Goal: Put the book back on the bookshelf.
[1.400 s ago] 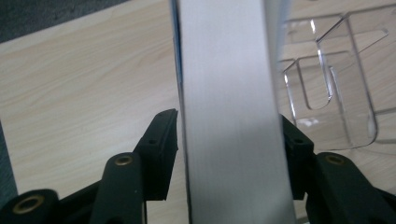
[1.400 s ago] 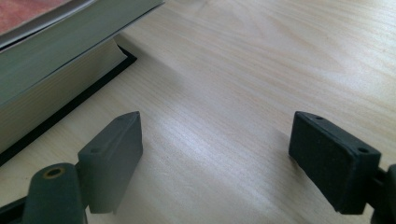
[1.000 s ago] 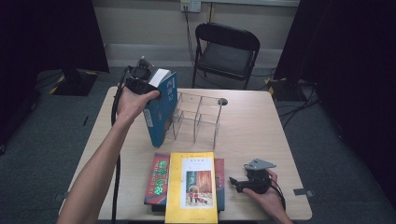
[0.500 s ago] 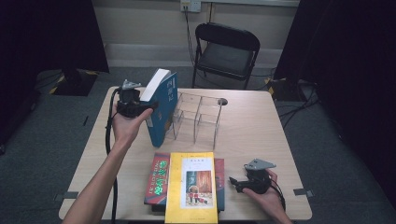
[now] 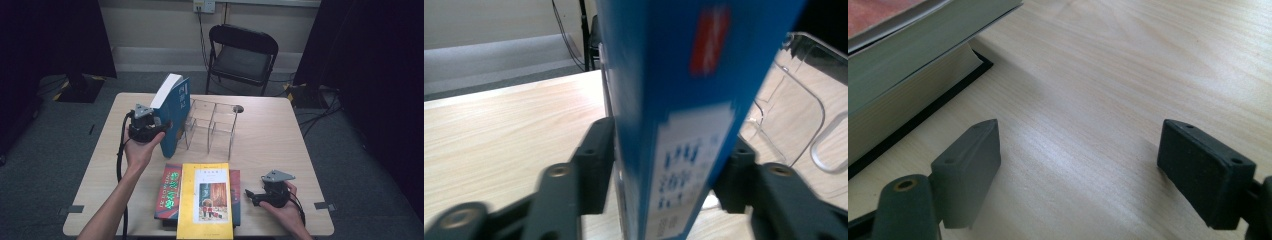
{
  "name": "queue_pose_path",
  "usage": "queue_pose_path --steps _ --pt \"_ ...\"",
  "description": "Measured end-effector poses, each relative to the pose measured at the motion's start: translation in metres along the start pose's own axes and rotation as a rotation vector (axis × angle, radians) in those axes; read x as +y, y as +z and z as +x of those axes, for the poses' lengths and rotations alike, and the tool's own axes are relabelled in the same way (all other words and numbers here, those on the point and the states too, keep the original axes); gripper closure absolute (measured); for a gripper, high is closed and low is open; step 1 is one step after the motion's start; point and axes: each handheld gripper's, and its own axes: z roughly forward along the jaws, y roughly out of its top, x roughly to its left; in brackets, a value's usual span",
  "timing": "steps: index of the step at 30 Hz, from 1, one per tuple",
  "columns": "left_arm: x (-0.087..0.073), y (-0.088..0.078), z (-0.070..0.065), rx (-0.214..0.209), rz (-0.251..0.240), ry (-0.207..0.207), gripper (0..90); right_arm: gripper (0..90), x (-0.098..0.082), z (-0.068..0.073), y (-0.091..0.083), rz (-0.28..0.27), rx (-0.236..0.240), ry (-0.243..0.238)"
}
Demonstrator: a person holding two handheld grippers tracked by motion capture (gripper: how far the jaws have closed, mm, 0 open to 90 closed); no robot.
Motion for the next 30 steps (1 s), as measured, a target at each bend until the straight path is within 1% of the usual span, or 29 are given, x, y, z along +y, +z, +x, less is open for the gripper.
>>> queue_pose_path --steps 1,2,4,6,7,10,13,16,18,19,21,23,24,25,26,27,28,29,30 --pt "-0.001 0.000 0.000 -0.004 -0.012 -0.017 54.3 17.3 0.000 0.000 0.000 0.000 0.000 0.000" --pt "-0.002 0.000 0.000 0.000 -0.011 -0.020 55.0 17.3 0.000 0.000 0.000 0.000 0.000 0.000" --pt "-0.001 -0.002 -0.003 0.024 0.001 -0.014 57.3 17.3 0.000 0.000 0.000 0.000 0.000 -0.001" --pt "-0.001 -0.003 -0.005 0.036 0.007 -0.008 59.4 17.3 0.000 0.000 0.000 0.000 0.000 0.000" --pt "-0.001 -0.003 -0.006 0.036 0.004 -0.002 60.0 17.3 0.000 0.000 0.000 0.000 -0.001 0.000" --pt "-0.002 -0.002 -0.009 0.049 -0.006 -0.004 61.1 17.3 0.000 0.000 0.000 0.000 -0.001 0.000" --pt "-0.001 0.000 -0.011 0.078 -0.016 -0.031 61.6 17.3 0.000 0.000 0.000 0.000 -0.001 0.000" --pt "-0.001 0.000 -0.011 0.103 -0.015 -0.058 61.6 17.3 0.000 0.000 0.000 0.000 -0.001 0.000" --pt "-0.001 0.000 -0.009 0.098 -0.018 -0.076 61.5 17.3 0.000 0.000 0.000 0.000 -0.001 0.001" --pt "-0.001 -0.001 -0.008 0.089 -0.017 -0.078 61.1 17.3 0.000 0.000 0.000 0.000 -0.001 0.001" --pt "-0.003 -0.001 -0.006 0.062 -0.034 -0.084 59.7 17.3 0.000 0.000 0.000 0.000 -0.001 0.001" --pt "-0.005 -0.001 -0.004 0.031 -0.054 -0.110 56.8 17.3 0.000 0.000 0.000 0.000 0.000 0.002" --pt "-0.006 -0.001 -0.003 0.016 -0.056 -0.124 53.9 17.3 0.000 0.000 0.000 0.000 -0.001 0.002" --pt "-0.008 -0.001 -0.002 0.008 -0.057 -0.119 52.5 17.3 0.000 0.000 0.000 0.000 -0.001 0.001" --pt "-0.009 -0.001 -0.003 0.013 -0.053 -0.103 51.9 17.3 0.000 0.000 0.000 0.000 -0.001 0.001" --pt "-0.010 -0.001 -0.003 0.014 -0.042 -0.069 50.7 17.3 0.000 0.000 0.000 0.000 -0.001 0.002" --pt "-0.012 -0.002 -0.004 0.008 -0.045 -0.049 49.3 17.3 0.000 0.000 0.000 0.000 -0.001 0.002" --pt "-0.013 -0.003 -0.004 0.011 -0.047 -0.027 47.7 17.3 0.000 0.000 0.000 0.000 -0.001 0.001" --pt "-0.016 -0.004 -0.004 0.009 -0.047 -0.021 47.8 17.3 0.000 0.000 0.000 0.000 -0.001 0.002"
